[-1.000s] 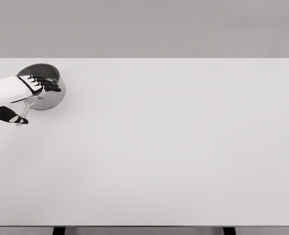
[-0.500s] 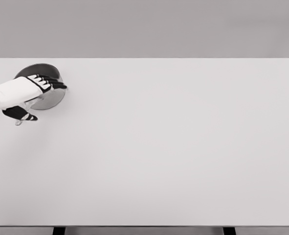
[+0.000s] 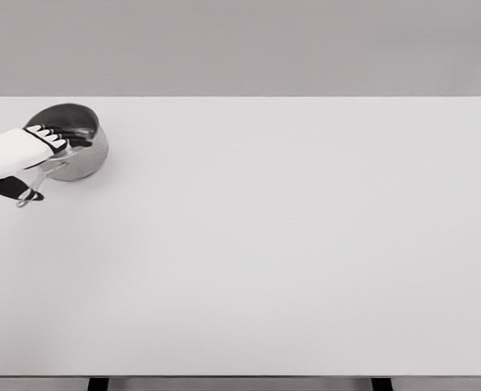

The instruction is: Rotate pot handle

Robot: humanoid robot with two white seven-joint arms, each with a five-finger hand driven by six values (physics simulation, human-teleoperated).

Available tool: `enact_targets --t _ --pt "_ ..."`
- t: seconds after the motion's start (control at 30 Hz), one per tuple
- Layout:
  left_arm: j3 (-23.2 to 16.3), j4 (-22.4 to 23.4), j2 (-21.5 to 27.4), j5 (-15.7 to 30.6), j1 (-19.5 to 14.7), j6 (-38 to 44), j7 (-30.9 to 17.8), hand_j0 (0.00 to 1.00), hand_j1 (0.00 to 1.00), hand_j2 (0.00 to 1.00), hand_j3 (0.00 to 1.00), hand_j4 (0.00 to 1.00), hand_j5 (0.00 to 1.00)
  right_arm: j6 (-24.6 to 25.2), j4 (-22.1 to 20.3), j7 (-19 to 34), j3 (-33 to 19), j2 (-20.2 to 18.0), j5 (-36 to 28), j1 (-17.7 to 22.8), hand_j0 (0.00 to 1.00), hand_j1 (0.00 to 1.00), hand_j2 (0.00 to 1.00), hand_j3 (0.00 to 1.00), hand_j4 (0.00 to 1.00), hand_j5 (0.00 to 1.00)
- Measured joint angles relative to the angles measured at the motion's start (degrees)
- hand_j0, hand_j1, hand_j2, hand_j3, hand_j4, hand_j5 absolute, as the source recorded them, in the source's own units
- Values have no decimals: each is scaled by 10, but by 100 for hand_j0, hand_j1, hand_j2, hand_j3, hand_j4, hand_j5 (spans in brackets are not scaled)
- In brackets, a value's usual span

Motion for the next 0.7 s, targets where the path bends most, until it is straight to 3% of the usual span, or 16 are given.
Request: enact_targets --t 0.7 --pt "2 70 0 -11 -6 4 36 100 100 100 100 100 100 0 0 0 0 0 0 0 100 100 100 100 100 100"
